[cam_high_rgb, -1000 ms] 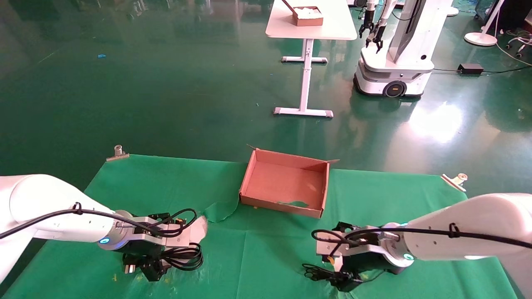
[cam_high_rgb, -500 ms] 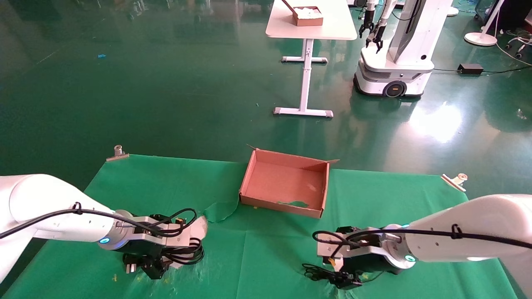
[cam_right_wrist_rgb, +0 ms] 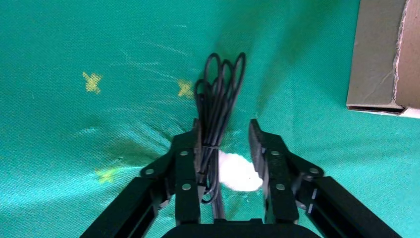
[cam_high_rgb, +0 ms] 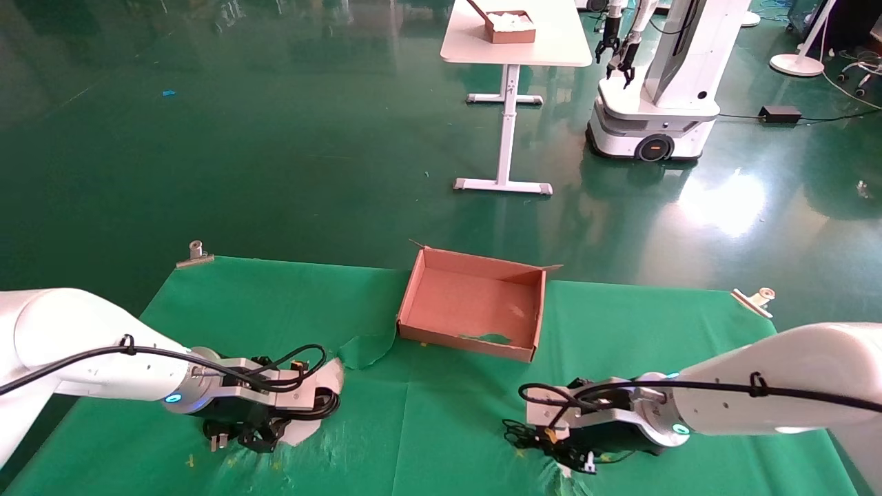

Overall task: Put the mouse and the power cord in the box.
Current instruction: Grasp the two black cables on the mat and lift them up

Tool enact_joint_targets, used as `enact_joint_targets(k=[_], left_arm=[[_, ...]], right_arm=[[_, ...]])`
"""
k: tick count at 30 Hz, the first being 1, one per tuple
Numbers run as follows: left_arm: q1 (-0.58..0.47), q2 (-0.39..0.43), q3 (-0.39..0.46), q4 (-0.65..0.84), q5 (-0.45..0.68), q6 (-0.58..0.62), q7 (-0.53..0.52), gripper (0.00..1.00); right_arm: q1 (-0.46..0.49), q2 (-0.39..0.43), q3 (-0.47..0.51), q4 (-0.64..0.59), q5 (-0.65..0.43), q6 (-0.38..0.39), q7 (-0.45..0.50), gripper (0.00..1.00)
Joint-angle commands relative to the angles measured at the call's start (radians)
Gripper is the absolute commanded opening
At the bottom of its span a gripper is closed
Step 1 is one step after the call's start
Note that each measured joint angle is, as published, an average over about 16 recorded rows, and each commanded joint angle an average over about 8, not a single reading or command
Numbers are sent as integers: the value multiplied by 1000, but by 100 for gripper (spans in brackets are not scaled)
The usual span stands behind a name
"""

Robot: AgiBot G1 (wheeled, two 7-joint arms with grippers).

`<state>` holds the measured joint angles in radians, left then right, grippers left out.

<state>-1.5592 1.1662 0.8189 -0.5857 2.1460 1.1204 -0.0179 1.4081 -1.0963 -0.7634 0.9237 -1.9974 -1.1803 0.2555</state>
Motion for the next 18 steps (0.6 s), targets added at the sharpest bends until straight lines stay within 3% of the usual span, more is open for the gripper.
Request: enact_joint_targets(k=[1,18], left_arm=[[0,0,0,0,0,0,0,0],[-2,1,1,-4,0,2,4,0]], right_arm=[[0,0,0,0,0,0,0,0],[0,3,1,1,1,-1,0,0]])
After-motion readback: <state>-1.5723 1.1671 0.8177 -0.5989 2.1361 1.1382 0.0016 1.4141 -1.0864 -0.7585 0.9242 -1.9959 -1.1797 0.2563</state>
